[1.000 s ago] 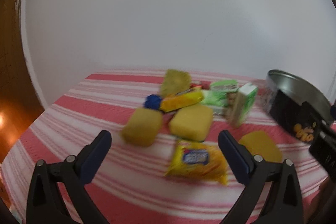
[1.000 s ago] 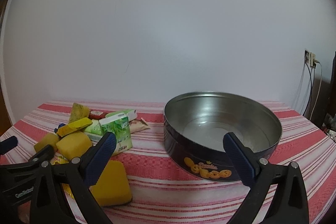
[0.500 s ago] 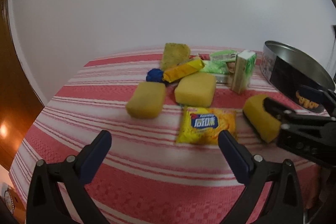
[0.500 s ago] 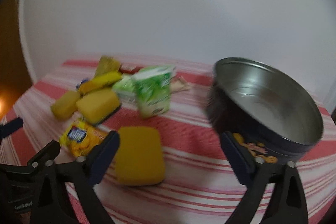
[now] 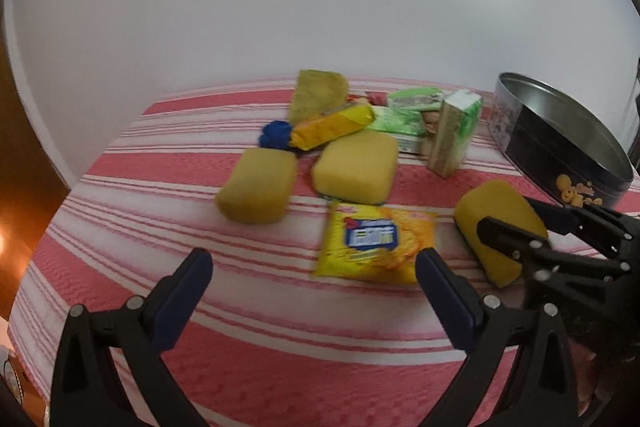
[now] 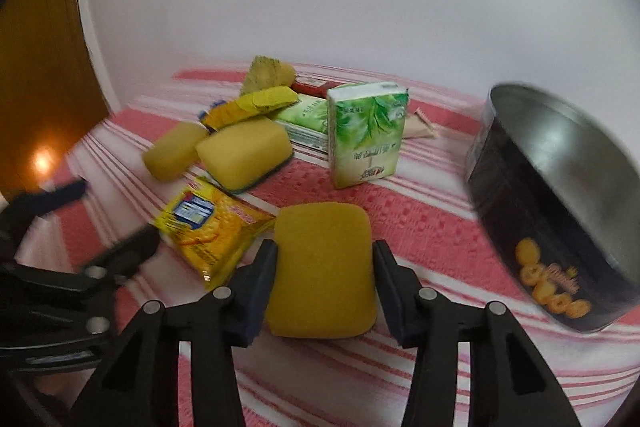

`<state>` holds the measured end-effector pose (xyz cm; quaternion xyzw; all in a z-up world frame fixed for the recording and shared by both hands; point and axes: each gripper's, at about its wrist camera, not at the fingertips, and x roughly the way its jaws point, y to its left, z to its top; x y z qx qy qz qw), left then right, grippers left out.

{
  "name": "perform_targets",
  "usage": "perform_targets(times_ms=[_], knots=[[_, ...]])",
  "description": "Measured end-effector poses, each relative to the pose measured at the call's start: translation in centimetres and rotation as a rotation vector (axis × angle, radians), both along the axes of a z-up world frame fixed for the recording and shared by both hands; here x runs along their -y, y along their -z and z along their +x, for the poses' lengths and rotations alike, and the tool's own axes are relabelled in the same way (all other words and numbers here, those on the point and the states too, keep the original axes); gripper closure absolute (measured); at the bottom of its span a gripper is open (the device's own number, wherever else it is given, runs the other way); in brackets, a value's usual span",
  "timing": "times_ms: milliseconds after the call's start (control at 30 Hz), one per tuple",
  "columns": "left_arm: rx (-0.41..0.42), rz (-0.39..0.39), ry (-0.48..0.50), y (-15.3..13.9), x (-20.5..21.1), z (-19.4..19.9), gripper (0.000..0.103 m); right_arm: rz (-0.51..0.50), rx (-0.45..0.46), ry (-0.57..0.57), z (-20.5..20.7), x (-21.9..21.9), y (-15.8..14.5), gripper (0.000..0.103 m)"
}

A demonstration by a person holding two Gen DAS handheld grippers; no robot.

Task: Organize objects
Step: 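Grasp the yellow sponge with the right tool while the left tool grasps the snack bag, then carry both items over the metal tin and release them inside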

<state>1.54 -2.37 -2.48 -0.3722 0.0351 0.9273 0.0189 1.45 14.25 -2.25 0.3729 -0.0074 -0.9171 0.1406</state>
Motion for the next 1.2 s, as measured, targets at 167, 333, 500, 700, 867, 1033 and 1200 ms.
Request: perform_targets(times_ms=[167,333,500,700,867,1033,1200], knots=[[0.035,-0.003,0.020,0.5,-1.5,-1.4,0.000,-0.011,-0.092,0.037,1.5,-1.7,-1.3,0.053],[0.098,-0.023,0.025,1.7,-3.1,-2.6,0.001,-0.016,-0.173,0.133,2.1,-3.4,-2.4,0.053],[0.150,0.033,0.038,2.6,-2.7,-3.5,0.024,-0.028,-0.196,0.181,1.6,-4.1,-2.7,0.053],[0.140,0.083,0.061,2.2,-1.9,-2.5,0.028,-0.060,-0.243,0.236,2.7,-5.7,-3.6,0.053],[0.052,0.114,0.065,0.6,-1.0,-0.3,0.031,-0.084,-0.336,0.300,4.0,-7.2,-5.0,0.053],[-0.093,0.136,0.106,-2.8,-1.8,0.9,0.031,-0.079,-0.428,0.389,5.1,-10.1,-6.3,0.053],[-0.178,0.128,0.162,-4.4,-3.4,0.6,0.031,-0.063,-0.422,0.476,5.1,-13.6,-6.2,0.053]])
